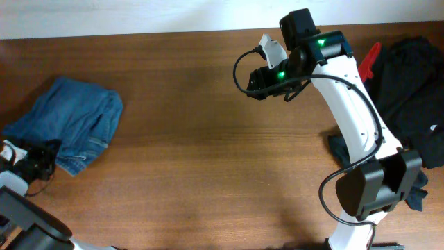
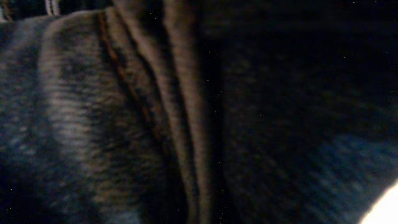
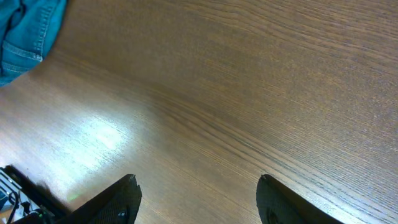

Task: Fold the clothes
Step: 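Drag the jeans bundle leftward to the table's left edge with the left gripper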

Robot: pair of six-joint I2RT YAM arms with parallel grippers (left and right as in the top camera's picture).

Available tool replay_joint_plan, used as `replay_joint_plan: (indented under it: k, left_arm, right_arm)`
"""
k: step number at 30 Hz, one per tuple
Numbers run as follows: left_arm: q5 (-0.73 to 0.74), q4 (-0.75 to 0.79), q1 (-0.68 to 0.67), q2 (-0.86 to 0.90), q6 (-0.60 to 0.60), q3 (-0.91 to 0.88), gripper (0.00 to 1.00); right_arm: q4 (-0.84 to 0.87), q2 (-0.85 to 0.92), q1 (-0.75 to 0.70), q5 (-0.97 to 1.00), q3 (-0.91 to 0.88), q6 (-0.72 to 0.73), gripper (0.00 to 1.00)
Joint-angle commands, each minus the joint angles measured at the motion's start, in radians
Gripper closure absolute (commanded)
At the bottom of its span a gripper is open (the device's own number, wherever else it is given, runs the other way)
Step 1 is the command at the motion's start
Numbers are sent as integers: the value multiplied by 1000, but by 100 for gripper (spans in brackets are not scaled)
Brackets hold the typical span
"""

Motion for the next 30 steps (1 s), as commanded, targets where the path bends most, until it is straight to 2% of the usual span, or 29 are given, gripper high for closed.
replay_joint_plan:
  k: [1, 5, 6, 7, 8, 9, 10, 12, 13, 15, 17, 20, 25, 26, 28, 30]
  left_arm:
    - [-139, 18, 41, -37, 84, -34, 99]
    - [-140, 97, 41, -37, 84, -70, 100]
    - [-130, 102, 41, -37, 84, -70, 98]
    - [-110, 102, 41, -37, 85, -70, 91]
    - [-79, 102, 41, -37, 85, -70, 72]
    - [-42, 105, 41, -37, 85, -70, 39]
    - [32, 106, 41, -38, 84, -70, 1]
    - [165, 62, 42, -43, 84, -70, 1]
    - [180, 14, 45, -49, 84, -70, 1]
    - [129, -132, 51, -81, 77, -70, 1]
    - [125, -166, 51, -126, 87, -70, 1]
    - [180, -177, 50, -256, 96, -70, 1]
    - [175, -195, 43, -607, 99, -49, 1]
    - [180, -199, 17, -665, 130, -26, 1]
    - [206, -223, -31, -673, 169, 7, 1]
    - [216, -232, -153, -664, 232, 37, 1]
  right_arm:
    - [0, -23, -5, -3, 0, -3, 35]
    - [0, -23, -4, -3, 0, -3, 35]
    - [0, -23, -4, -3, 0, -3, 35]
    - [0, -23, -5, -3, 0, -3, 35]
    - [0, -23, -5, -3, 0, -3, 35]
    - [0, -23, -5, -3, 0, -3, 35]
    - [0, -27, -5, -3, 0, -3, 35]
    - [-1, -33, -5, -3, 10, -3, 35]
    - [-1, -38, -5, -3, 16, -3, 35]
    - [-5, -55, -5, -3, 40, -3, 35]
    - [-5, -72, -5, -3, 55, -3, 34]
    - [-5, -96, -5, -3, 84, -11, 32]
    - [-26, -113, -6, 15, 118, -10, 31]
    - [-24, -116, -11, 38, 129, 0, 30]
    - [-19, -122, -20, 80, 158, 18, 29]
    - [-24, -126, -43, 84, 212, 17, 27]
